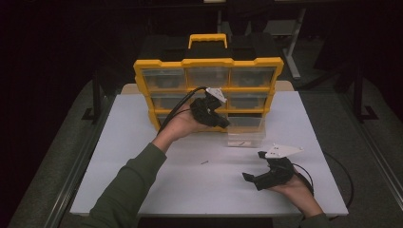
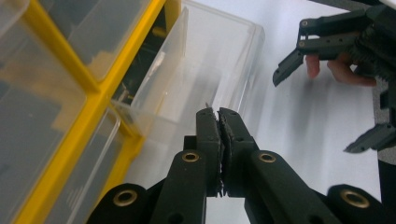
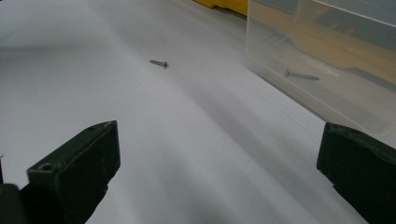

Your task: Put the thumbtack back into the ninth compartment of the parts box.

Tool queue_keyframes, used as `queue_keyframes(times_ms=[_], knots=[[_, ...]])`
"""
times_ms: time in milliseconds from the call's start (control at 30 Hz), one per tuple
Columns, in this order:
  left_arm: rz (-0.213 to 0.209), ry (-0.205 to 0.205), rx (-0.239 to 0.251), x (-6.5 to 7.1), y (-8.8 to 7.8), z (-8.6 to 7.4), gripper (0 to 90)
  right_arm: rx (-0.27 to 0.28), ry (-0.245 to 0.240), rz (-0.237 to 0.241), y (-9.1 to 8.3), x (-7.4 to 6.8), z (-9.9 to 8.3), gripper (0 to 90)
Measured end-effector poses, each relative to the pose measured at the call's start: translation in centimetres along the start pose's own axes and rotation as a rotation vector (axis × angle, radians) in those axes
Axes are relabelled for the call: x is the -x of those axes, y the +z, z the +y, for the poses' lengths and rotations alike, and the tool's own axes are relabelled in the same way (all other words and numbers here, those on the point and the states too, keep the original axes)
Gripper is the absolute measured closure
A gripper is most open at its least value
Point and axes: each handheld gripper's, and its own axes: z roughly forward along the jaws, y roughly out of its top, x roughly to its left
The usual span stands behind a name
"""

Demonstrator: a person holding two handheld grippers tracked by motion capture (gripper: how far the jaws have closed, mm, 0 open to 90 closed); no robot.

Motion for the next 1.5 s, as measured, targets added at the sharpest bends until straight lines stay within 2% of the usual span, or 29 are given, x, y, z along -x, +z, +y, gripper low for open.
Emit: queue_keyframes(times_ms=[467,833,1067,1300,1500], knots=[[-0.001,0.013,-0.019,-0.3,2.8,2.0,87.5,0.002,0.001,0.002,-0.1,0.0,0.0,0.0],[-0.001,-0.008,-0.059,-0.5,5.3,2.1,87.4,0.004,-0.002,0.004,-0.1,0.0,0.0,0.0],[0.015,-0.012,-0.098,-0.5,6.6,2.1,87.3,0.005,-0.002,0.005,-0.1,0.0,0.0,0.0],[0.017,-0.017,-0.114,-0.5,7.4,2.1,87.2,0.006,-0.001,0.006,-0.1,0.0,0.0,0.0],[0.020,-0.023,-0.103,-0.5,7.2,2.1,83.7,0.006,-0.001,0.005,-0.1,0.0,0.0,0.0]])
